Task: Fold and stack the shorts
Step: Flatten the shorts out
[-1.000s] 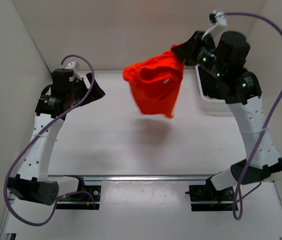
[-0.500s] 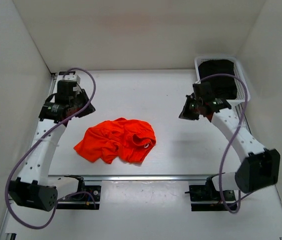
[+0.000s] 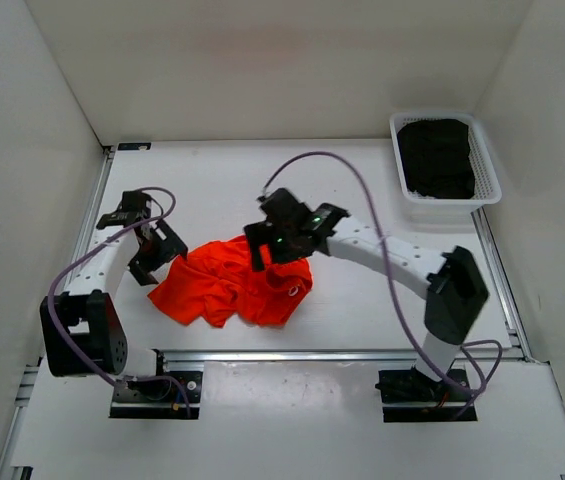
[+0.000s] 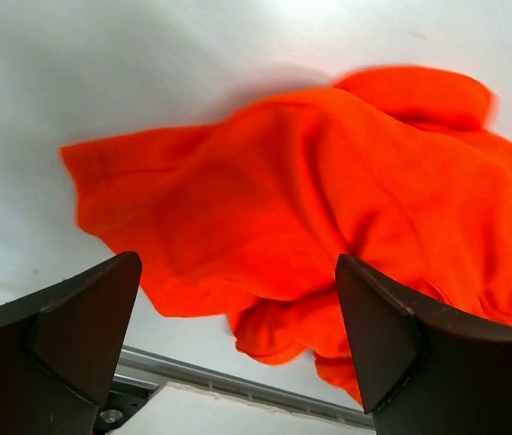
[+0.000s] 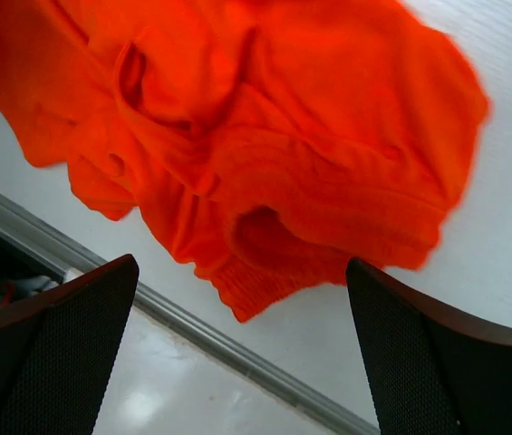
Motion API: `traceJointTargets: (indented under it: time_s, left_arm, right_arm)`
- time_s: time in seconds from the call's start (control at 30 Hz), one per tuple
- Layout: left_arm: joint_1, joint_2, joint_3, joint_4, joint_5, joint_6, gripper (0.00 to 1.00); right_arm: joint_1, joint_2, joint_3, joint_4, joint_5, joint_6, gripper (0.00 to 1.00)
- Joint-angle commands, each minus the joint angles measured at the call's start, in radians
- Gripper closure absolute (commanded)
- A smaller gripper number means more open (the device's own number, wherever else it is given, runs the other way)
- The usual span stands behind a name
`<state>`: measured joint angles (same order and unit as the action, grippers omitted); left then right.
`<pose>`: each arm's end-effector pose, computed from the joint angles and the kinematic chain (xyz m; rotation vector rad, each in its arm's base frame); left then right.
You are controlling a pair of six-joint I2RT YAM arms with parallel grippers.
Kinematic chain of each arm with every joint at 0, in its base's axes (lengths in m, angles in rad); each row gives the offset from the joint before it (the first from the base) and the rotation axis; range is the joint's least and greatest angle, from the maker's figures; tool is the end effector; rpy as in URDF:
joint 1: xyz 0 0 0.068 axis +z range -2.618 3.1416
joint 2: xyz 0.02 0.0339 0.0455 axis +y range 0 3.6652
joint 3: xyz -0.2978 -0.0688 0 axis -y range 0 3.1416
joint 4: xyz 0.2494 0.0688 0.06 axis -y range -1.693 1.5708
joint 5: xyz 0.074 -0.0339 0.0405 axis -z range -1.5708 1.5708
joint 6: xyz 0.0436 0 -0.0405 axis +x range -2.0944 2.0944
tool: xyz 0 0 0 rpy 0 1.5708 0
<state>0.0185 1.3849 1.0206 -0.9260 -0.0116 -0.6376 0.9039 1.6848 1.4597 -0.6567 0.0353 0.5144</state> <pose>0.2519 0.0052 0.2604 -0.9266 2.7152 -0.1075 0.2394 0.3017 0.3214 -0.4758 2.4950 0.5594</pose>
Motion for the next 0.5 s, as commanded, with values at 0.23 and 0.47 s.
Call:
traceJointTargets:
  time_s: [0.23,0.47]
  left_arm:
    - [0.072,0.137,-0.059,0.104,0.058,-0.028,0.0]
    - [0.072,0.204,-0.088,0.138,0.035,-0.008,0.48]
  right_arm:
    - [0.069,0.226,0.152,-0.063,0.133,-0.145,0.25]
    - [0.049,0.22,0.085,-0.014,0.08,-0.111,0.79]
